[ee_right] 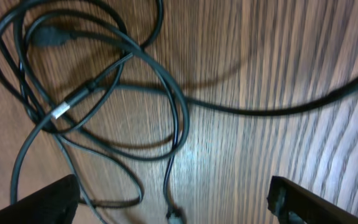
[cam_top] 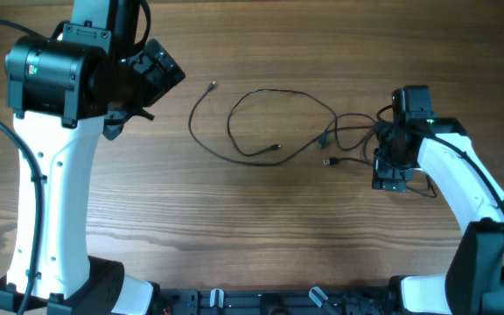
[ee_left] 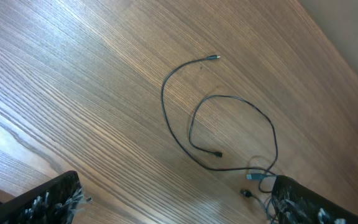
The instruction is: Untangle cables
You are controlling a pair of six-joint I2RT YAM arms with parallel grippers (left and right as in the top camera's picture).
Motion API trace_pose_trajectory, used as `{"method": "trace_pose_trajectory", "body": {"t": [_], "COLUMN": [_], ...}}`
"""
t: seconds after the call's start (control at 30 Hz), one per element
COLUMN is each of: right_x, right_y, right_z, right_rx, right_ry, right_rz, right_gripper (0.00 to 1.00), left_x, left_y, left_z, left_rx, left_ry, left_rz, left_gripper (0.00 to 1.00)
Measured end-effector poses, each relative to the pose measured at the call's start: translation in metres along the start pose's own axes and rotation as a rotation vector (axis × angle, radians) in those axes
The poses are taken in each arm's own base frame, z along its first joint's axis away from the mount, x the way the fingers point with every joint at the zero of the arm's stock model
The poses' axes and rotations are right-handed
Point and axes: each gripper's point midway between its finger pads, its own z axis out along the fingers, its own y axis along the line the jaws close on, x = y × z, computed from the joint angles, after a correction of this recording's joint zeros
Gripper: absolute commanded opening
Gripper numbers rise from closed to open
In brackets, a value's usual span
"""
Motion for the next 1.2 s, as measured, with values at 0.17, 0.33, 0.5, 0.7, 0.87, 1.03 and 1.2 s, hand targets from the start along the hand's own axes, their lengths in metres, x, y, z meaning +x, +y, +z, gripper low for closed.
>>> {"method": "trace_pose_trajectory", "body": {"t": [0.17,0.33,0.5,0.7,0.87,1.03,1.2], "right_x": [-0.008,-0.011,-0.013,-0.005,0.026,0.072,0.155], "right_y": [-0.005,-0.013,-0.015,-0.006,0.059,0.165,0.134], "right_z": [0.014,0.033,0.049,0.05,0.017,-0.168,-0.307], "right_rx": [0.048,0.111,0.143,0.113,-0.096,-0.687,-1.115], "right_ry": [-0.046,-0.067,-0.08,-0.028,0.106,0.064,-0.05], "right_rz": [-0.026,-0.036,-0.066,-0.148,-0.397,-0.838,-1.478], "right_gripper": [0.93,0.88,0.04,0.04,0.04,0.04,0.04], "left_x": [0.0,0.003,0.003,0.003,0.003,0.002,-0.001], "left_y": [0.0,0.003,0.003,0.003,0.003,0.002,-0.001], "left_z": [0.0,0.006,0.006,0.006,0.006,0.006,0.007], "left_rx": [-0.001,-0.019,-0.02,-0.022,-0.022,-0.018,-0.008], "left_ry": [0.001,0.015,0.015,0.013,0.013,0.009,-0.002], "left_rz": [0.0,0.003,0.003,0.002,0.002,0.002,0.0], "left_gripper": [1.0,1.0,1.0,1.0,1.0,1.0,1.0]}}
